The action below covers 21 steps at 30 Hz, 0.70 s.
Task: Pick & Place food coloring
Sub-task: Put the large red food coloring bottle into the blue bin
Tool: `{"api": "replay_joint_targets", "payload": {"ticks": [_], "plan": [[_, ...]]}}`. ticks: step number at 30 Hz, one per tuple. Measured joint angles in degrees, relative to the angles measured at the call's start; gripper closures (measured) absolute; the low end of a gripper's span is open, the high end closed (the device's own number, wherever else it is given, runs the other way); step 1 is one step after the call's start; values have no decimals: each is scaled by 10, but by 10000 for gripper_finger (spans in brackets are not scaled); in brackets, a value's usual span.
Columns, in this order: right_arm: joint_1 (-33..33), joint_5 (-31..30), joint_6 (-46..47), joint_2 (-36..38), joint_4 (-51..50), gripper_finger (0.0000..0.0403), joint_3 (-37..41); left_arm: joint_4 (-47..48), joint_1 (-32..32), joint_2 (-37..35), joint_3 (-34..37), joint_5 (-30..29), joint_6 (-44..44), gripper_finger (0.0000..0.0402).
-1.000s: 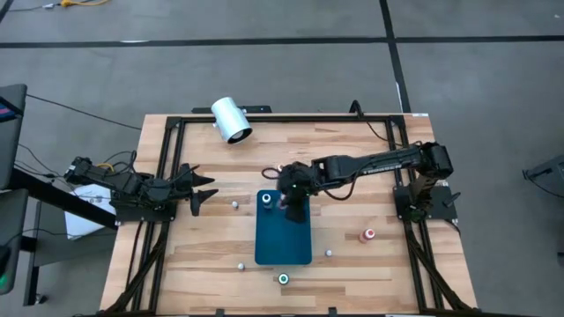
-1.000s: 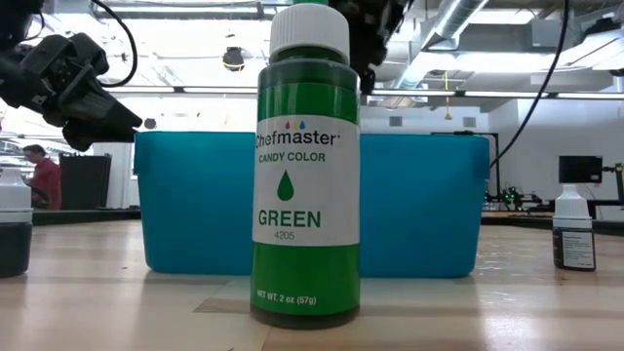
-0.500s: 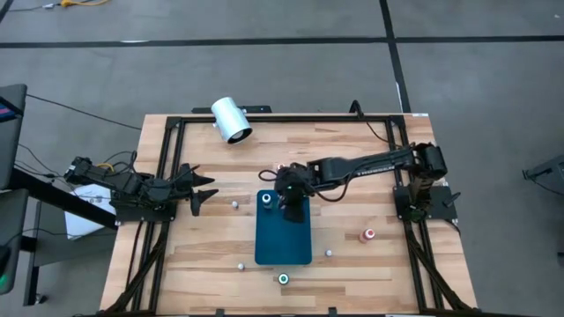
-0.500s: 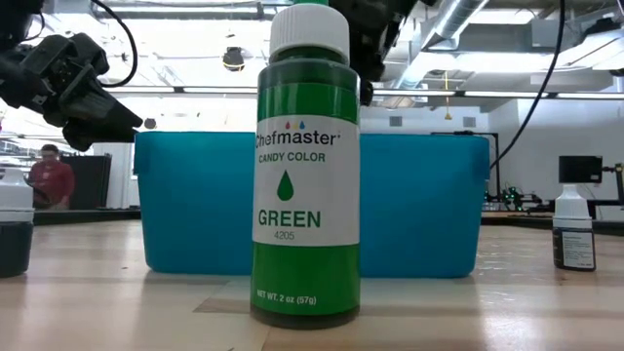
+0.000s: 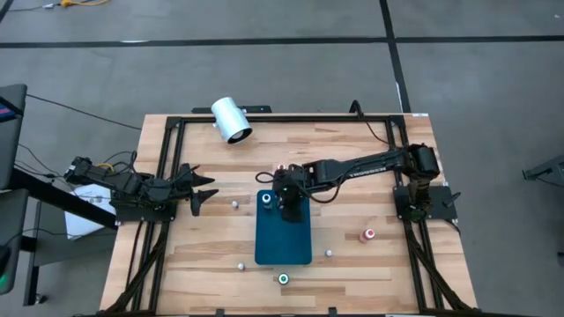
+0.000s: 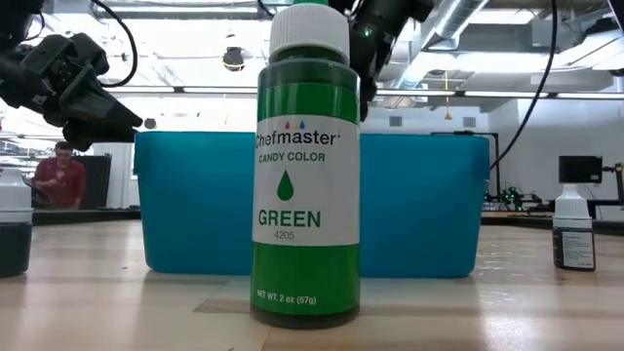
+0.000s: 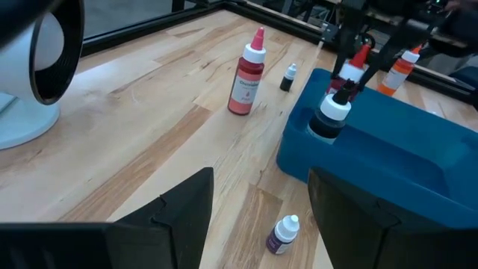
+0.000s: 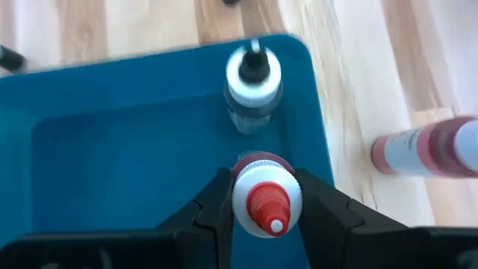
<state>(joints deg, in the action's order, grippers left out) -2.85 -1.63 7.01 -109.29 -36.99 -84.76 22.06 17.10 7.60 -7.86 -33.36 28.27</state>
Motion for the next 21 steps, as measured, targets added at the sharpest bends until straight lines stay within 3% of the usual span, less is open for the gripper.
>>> {"api": "replay_joint_targets", "payload": {"ticks": [21], "plan": [[4, -14, -1, -22, 23, 290, 0, 0, 0, 0, 0, 0, 0, 193]]}}
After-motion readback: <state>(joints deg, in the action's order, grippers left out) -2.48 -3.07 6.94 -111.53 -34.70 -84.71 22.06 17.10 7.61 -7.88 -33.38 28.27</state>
